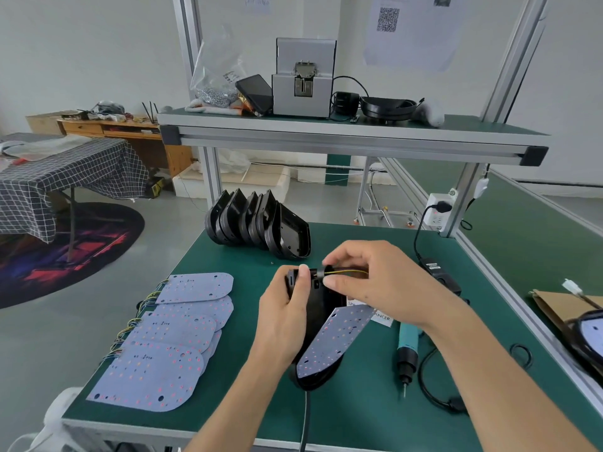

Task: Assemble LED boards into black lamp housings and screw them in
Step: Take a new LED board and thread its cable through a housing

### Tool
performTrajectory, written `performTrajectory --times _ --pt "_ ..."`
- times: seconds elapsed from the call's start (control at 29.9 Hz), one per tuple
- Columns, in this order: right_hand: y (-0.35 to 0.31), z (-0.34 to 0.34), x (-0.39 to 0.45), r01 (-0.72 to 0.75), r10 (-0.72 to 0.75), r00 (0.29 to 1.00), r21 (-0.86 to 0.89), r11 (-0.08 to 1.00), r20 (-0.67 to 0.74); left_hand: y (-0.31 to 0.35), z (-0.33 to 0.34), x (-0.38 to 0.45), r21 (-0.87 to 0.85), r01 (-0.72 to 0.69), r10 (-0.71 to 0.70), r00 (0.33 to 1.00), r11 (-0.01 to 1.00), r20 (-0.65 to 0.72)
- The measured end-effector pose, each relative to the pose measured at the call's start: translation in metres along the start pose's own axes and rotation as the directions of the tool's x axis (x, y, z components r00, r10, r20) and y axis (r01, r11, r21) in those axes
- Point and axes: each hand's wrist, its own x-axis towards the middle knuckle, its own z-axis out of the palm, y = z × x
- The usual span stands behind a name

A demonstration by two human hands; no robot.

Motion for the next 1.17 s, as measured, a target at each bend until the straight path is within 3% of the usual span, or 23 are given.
performTrajectory --times 0.3,0.4,0.47,0.64,0.74,0.84,1.07,1.17 --pt "-0.005 0.011 0.010 0.007 -0.005 0.999 -0.048 0.999 0.042 -0.005 0.003 -0.001 -0.027 0.017 -0.017 1.000 1.000 0.001" --pt "-0.008 0.006 0.016 -0.063 0.062 0.998 0.091 0.994 0.018 -0.008 0.001 0.000 -0.006 0.020 -0.020 1.000 1.000 -0.018" --pt "-0.010 0.000 0.022 -0.124 0.124 0.992 0.094 0.988 0.004 -0.010 0.000 0.001 0.007 0.027 -0.027 0.999 1.000 -0.022" --pt "-0.008 -0.012 0.036 -0.349 0.323 0.932 0.173 0.921 0.162 -0.010 0.004 -0.001 0.078 -0.030 0.030 1.000 0.997 0.009" --pt "-0.001 0.000 0.032 -0.298 0.291 0.954 0.120 0.947 0.074 -0.007 0.007 0.000 -0.105 0.074 -0.076 0.997 0.992 -0.018" --pt "0.006 0.024 0.021 -0.185 0.181 0.980 -0.046 0.982 -0.084 -0.004 0.009 0.002 -0.267 0.145 -0.156 0.988 0.953 -0.020" --pt "0.008 0.071 0.010 -0.044 -0.040 0.942 -0.239 0.970 -0.334 -0.002 0.011 0.001 -0.308 0.111 -0.130 0.991 0.945 -0.042" --pt "0.007 0.081 0.008 -0.030 -0.076 0.906 -0.244 0.969 -0.415 -0.001 0.011 0.001 -0.310 0.113 -0.136 0.989 0.944 -0.056"
